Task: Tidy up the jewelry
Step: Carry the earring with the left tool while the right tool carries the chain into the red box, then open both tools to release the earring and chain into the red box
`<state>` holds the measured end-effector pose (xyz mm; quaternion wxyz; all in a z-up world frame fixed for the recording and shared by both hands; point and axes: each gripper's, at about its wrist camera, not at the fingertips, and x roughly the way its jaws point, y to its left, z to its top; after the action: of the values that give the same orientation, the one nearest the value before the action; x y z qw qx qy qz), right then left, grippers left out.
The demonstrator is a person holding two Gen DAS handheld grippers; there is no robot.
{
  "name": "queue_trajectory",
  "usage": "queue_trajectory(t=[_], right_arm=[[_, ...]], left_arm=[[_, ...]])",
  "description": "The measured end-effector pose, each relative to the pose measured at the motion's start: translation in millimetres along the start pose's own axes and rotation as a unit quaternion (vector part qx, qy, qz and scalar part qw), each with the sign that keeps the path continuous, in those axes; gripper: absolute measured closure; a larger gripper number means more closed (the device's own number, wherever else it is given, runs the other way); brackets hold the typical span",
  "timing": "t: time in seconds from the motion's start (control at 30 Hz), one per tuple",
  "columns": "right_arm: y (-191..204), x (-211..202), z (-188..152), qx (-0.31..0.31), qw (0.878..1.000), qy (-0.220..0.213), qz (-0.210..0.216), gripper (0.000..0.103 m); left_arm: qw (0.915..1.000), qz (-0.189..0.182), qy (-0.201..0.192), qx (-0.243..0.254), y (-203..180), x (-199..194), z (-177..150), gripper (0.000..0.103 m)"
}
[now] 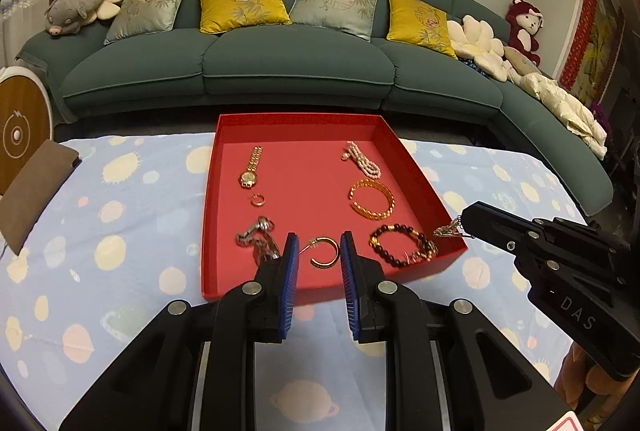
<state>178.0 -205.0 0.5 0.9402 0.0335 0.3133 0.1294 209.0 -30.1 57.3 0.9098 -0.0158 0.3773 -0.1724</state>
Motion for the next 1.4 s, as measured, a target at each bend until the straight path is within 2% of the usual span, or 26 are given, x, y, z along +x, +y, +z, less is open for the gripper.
queue_trajectory(t=[0.13,0.27,0.43,0.63,0.87,0.93,1.03,1.27,1.4], right_arm=[[-12.4,26.7,26.9,0.025,1.0,0.005,0.009,0.103],[-20.1,57.8,48.9,0.045,0.999,0.011,0.018,0.103],[-27.1,98.0,63.4,0.062,0.997,0.031,0.019,0.103],[-34.4,138.8,64.1,0.084,0.995,0.057,0.014,0.103],[-38.0,161.2,63.7,0.092,0.993,0.073,0.018,0.101],[-37.2,160.8,63.9,0.092,0.993,0.073,0.023,0.1],[-34.6,149.6,65.7,0.087,0.994,0.059,0.019,0.099],[-20.8,79.4,67.5,0.038,0.999,0.002,-0.014,0.074],[-10.8,35.4,54.8,0.016,0.999,-0.014,-0.035,0.071]], left_arm=[[0.9999,0.002,0.002,-0.015,8.1,24.0,29.8,0.085],[0.9998,0.018,0.002,-0.004,9.2,52.9,54.6,0.085],[0.9989,0.012,0.029,-0.036,21.9,93.6,73.2,0.085],[0.9966,0.016,0.061,-0.053,30.0,128.6,73.7,0.085],[0.9937,0.02,0.084,-0.072,39.6,143.4,68.1,0.082],[0.9935,0.023,0.083,-0.076,40.6,139.5,67.6,0.069],[0.994,0.026,0.061,-0.087,42.5,123.7,67.4,0.057],[0.9978,0.042,0.016,-0.049,27.2,61.1,60.8,0.057],[0.9981,0.055,0.003,-0.025,11.9,22.5,43.6,0.057]])
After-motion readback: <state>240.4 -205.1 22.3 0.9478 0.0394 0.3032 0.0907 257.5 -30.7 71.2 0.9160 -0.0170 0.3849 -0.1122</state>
